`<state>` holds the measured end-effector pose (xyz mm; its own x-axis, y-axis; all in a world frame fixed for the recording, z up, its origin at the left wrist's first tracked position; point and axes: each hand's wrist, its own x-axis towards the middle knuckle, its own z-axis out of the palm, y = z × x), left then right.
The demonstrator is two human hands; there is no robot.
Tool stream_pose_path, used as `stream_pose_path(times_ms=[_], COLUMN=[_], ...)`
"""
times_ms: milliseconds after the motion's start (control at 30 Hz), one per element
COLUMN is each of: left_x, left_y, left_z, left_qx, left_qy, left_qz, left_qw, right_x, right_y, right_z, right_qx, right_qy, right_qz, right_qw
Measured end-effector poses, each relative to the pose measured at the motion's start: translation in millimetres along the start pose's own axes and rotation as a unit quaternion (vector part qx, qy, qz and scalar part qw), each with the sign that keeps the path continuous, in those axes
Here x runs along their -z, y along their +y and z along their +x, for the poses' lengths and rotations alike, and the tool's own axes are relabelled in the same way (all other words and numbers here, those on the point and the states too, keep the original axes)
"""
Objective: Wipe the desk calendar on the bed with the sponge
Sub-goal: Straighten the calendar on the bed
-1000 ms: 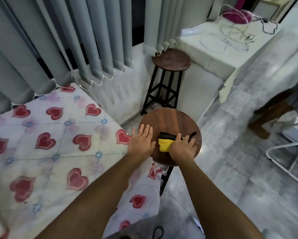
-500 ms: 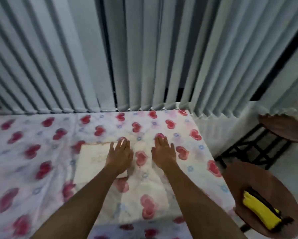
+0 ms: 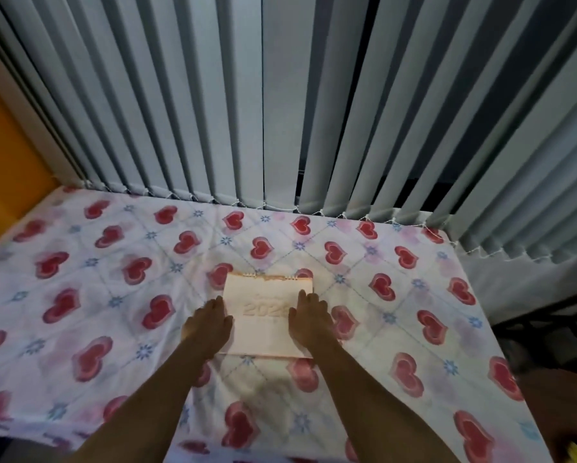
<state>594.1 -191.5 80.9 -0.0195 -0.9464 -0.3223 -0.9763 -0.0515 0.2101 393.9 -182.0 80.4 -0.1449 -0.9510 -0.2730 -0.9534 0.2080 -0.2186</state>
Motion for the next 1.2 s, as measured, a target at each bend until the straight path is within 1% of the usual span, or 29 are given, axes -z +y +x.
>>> stream_pose_path(times_ms=[100, 167, 267, 433, 500, 567, 633, 700, 733, 833, 933, 1033, 1133, 1200], left_x=[2.1, 5.2, 5.9, 1.8, 2.1, 2.8, 3.2, 4.2, 5.4, 13.3, 28.4, 51.8, 77.3, 91.2], left_y=[-3.0, -1.3, 6.4, 14.3, 13.8, 10.6, 6.1, 2.4, 1.6, 1.0, 2.1, 4.5, 8.1, 8.8], left_z=[13.4, 22.2, 29.8, 41.5, 45.0, 48.4, 50.3, 51.1, 51.4, 50.2, 47.9, 46.0, 47.0, 48.1], left_qx=[-0.005, 0.001, 0.029, 0.063, 0.077, 0.083, 0.087, 0.097, 0.103, 0.119, 0.098, 0.053, 0.021, -0.013], left_qy=[-0.005, 0.003, 0.022, -0.003, -0.010, -0.021, -0.022, -0.017, -0.015, 0.004, 0.047, 0.095, 0.137, 0.164], left_qz=[0.006, 0.002, -0.024, -0.091, -0.112, -0.132, -0.151, -0.181, -0.195, -0.227, -0.263, -0.298, -0.361, -0.393], left_qw=[1.000, 1.000, 0.999, 0.994, 0.991, 0.987, 0.984, 0.979, 0.975, 0.967, 0.959, 0.948, 0.922, 0.905], right_x=[1.3, 4.8, 6.4, 9.1, 11.1, 13.0, 15.7, 19.2, 22.9, 35.2, 48.3, 66.5, 92.3, 105.5], right_y=[-6.4, -10.3, -11.3, -11.6, -11.5, -11.4, -13.0, -14.9, -16.5, -17.0, -19.5, -29.8, -40.9, -45.8], right_z=[6.2, 13.5, 19.6, 20.1, 23.0, 25.9, 24.8, 23.9, 23.6, 25.3, 29.4, 33.5, 38.1, 40.9], right_qx=[-0.046, -0.083, -0.103, -0.139, -0.140, -0.164, -0.183, -0.228, -0.240, -0.274, -0.271, -0.245, -0.201, -0.165], right_qy=[0.011, -0.002, 0.003, 0.012, -0.003, 0.008, 0.007, 0.041, 0.037, 0.021, 0.011, 0.042, 0.078, 0.096], right_qz=[0.049, 0.047, 0.030, 0.098, 0.098, 0.119, 0.183, 0.283, 0.313, 0.347, 0.369, 0.371, 0.377, 0.406], right_qw=[0.998, 0.995, 0.994, 0.985, 0.985, 0.979, 0.966, 0.931, 0.918, 0.897, 0.889, 0.894, 0.901, 0.894])
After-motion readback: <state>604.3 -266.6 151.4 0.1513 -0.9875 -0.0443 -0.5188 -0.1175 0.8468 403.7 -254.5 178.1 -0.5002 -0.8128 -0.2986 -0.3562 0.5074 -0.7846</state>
